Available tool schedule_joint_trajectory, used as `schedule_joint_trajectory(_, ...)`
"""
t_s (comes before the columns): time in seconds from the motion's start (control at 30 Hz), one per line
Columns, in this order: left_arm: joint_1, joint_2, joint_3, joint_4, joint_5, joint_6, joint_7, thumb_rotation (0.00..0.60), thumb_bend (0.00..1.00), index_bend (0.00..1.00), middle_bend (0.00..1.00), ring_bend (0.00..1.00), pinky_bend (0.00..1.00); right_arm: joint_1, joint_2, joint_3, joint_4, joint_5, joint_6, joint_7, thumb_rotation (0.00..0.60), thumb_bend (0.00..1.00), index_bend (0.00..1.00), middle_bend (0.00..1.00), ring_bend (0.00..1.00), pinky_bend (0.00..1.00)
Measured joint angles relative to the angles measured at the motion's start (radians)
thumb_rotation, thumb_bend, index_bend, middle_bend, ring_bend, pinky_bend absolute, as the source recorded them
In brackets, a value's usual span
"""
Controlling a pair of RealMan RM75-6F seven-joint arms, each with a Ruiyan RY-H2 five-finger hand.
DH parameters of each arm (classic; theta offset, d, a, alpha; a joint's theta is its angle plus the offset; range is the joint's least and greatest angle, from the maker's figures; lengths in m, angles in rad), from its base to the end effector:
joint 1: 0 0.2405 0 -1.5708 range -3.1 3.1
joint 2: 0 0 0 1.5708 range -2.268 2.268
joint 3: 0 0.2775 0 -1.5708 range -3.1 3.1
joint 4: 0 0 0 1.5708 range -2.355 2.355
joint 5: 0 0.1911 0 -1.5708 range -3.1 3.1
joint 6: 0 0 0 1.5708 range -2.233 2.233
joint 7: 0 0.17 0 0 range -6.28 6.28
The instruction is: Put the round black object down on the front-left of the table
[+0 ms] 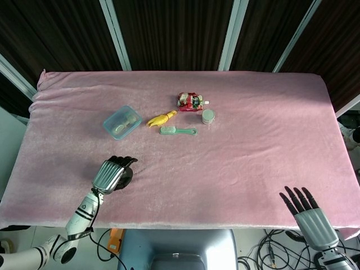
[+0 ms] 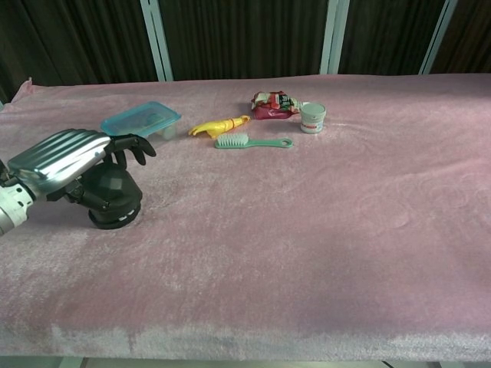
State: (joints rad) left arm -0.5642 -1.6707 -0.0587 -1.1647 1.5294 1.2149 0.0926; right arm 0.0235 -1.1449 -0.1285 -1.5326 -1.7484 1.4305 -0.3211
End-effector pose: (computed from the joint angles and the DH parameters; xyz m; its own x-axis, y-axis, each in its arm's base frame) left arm -0.2111 0.3375 -0.0142 0.4601 0.0655 0.8854 0.8001 -0.4628 -0.3816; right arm -0.3270 -0.1444 0.1320 0.7165 -0.1761 0.6750 -0.6945 -0.2703 0.6668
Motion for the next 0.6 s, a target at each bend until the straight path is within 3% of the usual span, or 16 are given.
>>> schedule_joint_trajectory(0.33, 0.036, 0.046, 0.021, -0.002, 0.049, 0.091, 0.111, 0.600, 0.33, 0.28, 0.34, 0.47, 0.70, 0.000, 0.001, -0.001, 0.001, -0.001, 0.001, 0.002, 0.600, 0.10, 0.00, 0.00, 0.00, 0.11)
schedule_joint_trajectory(0.6, 0.077, 0.064, 0.046, 0.103, 0.046, 0.104, 0.110, 0.600, 0.33, 0.28, 0.35, 0.47, 0.70, 0.001, 0.000, 0.001, -0.002, 0.005, -0.005, -0.005, 0.600, 0.10, 0.00, 0.00, 0.00, 0.11)
